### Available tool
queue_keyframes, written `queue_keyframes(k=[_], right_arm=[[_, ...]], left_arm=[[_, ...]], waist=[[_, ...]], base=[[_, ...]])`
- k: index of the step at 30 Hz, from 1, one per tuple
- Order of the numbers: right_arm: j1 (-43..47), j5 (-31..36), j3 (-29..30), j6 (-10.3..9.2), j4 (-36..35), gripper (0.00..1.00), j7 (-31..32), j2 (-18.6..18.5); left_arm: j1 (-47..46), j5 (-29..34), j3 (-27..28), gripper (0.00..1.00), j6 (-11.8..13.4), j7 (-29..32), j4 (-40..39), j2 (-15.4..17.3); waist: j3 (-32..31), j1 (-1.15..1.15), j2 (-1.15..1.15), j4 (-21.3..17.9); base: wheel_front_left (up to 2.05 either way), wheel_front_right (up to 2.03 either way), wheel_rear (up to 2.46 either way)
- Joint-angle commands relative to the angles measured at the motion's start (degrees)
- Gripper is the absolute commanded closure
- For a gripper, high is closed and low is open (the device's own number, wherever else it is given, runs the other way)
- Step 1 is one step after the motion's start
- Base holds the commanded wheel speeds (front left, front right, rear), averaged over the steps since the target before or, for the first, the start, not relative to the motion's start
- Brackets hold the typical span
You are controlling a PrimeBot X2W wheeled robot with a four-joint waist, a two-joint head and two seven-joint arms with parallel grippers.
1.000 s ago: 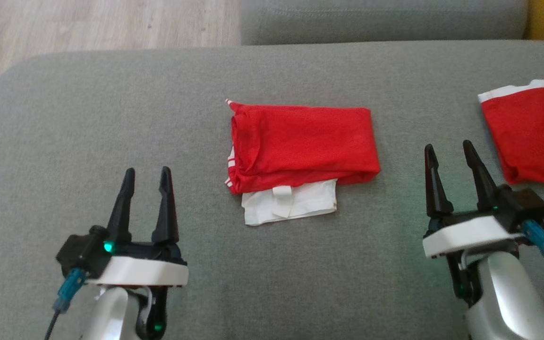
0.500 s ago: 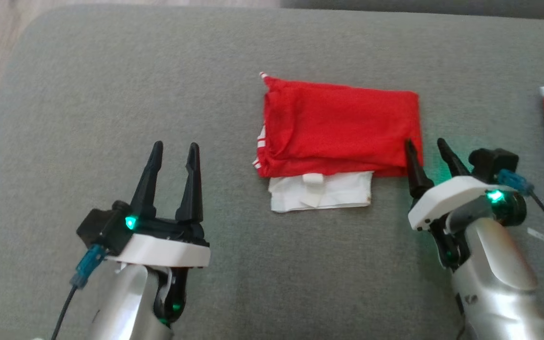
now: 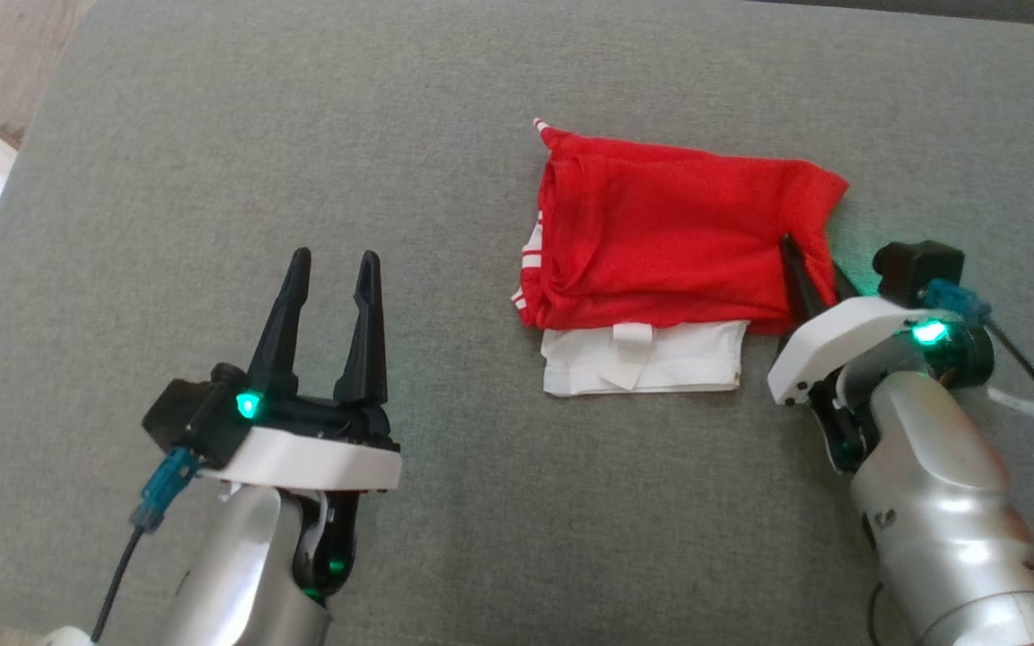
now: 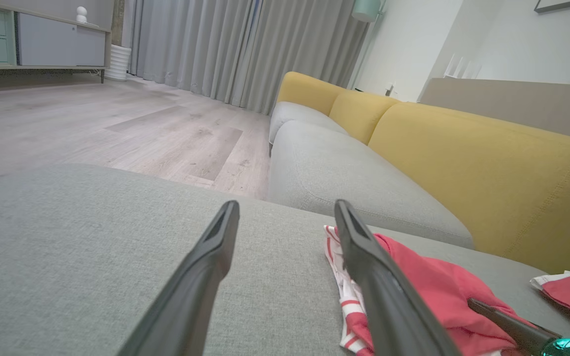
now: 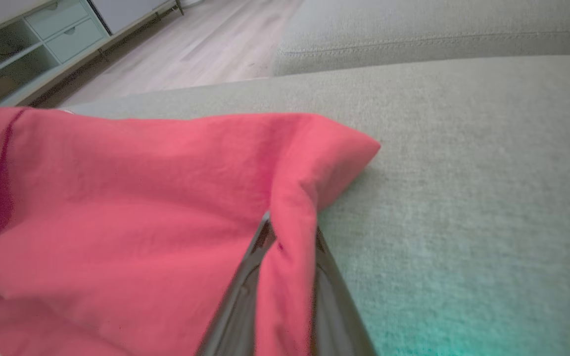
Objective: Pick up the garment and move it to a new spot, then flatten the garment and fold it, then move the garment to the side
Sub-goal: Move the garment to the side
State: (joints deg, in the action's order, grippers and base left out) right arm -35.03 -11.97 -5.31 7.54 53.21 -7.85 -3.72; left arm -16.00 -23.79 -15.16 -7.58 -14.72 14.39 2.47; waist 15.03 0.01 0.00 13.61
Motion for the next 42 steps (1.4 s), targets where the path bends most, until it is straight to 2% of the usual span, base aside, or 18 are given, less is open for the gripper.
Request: queue_keyframes(k=[1,9,14,18,25,26,27,34,38,42], right_arm=[[-1.52,1.64,-1.34,-0.05,-0.39,1.00,-1.85,0.84],[-2.96,11.44,-0.28,-0.05,-1.62,1.00,-5.91,0.74],[-3.37,16.28,-1.37,-0.05,-5.37,1.00,-6.11,-1.83],[-3.91,17.57,-3.47,-0.05,-9.54,1.00,-4.71,-6.08],[-5.04,14.98,-6.18,-0.05,-17.84,1.00,0.47,-15.51],[-5.13,14.31,-6.22,-0.05,-18.72,1.00,1.34,-17.12],[-5.13,14.31,-6.22,-0.05,-18.72,1.00,1.34,-17.12],[-5.28,11.27,-3.64,-0.05,-21.27,1.00,5.06,-27.48],[-5.19,11.52,-1.10,-0.05,-20.51,1.00,6.22,-30.26],[-5.14,12.92,1.79,-0.05,-19.30,1.00,6.89,-31.25]], left_arm=[[-1.59,0.11,1.44,0.00,0.09,-0.28,-1.85,0.41],[-1.64,0.70,0.88,0.00,0.09,-0.28,-2.60,0.41],[-2.51,0.43,-1.23,0.00,0.09,-0.28,-3.20,0.41],[-3.51,0.13,-3.62,0.00,0.09,-0.28,-3.62,0.41],[-5.96,0.20,-6.33,0.00,0.10,-0.28,-4.75,0.41],[-6.28,0.22,-6.49,0.00,0.10,-0.28,-4.98,0.41],[-6.28,0.22,-6.49,0.00,0.10,-0.28,-4.98,0.41],[-7.93,0.65,-7.03,0.00,0.12,-0.28,-6.16,0.41],[-8.36,0.81,-6.79,0.00,0.11,-0.28,-6.18,0.41],[-8.62,0.98,-6.60,0.00,0.10,-0.28,-5.99,0.41]], waist=[[-0.25,-0.01,0.00,-0.59],[-1.81,-0.01,0.00,-4.99],[-2.03,-0.01,0.00,-8.27],[-1.63,-0.01,0.00,-11.28],[0.35,-0.01,0.00,-15.95],[0.69,-0.01,0.00,-16.33],[0.69,-0.01,0.00,-16.33],[3.20,-0.01,0.00,-17.05],[4.44,-0.01,0.00,-16.54],[5.51,-0.01,0.00,-15.75]], base=[[0.00,0.00,0.00],[0.00,0.00,0.00],[0.00,0.00,0.00],[0.00,0.00,0.00],[0.00,0.00,0.00],[0.00,0.00,0.00],[0.00,0.00,0.00],[0.00,0.00,0.00],[0.00,0.00,0.00],[0.00,0.00,0.00]])
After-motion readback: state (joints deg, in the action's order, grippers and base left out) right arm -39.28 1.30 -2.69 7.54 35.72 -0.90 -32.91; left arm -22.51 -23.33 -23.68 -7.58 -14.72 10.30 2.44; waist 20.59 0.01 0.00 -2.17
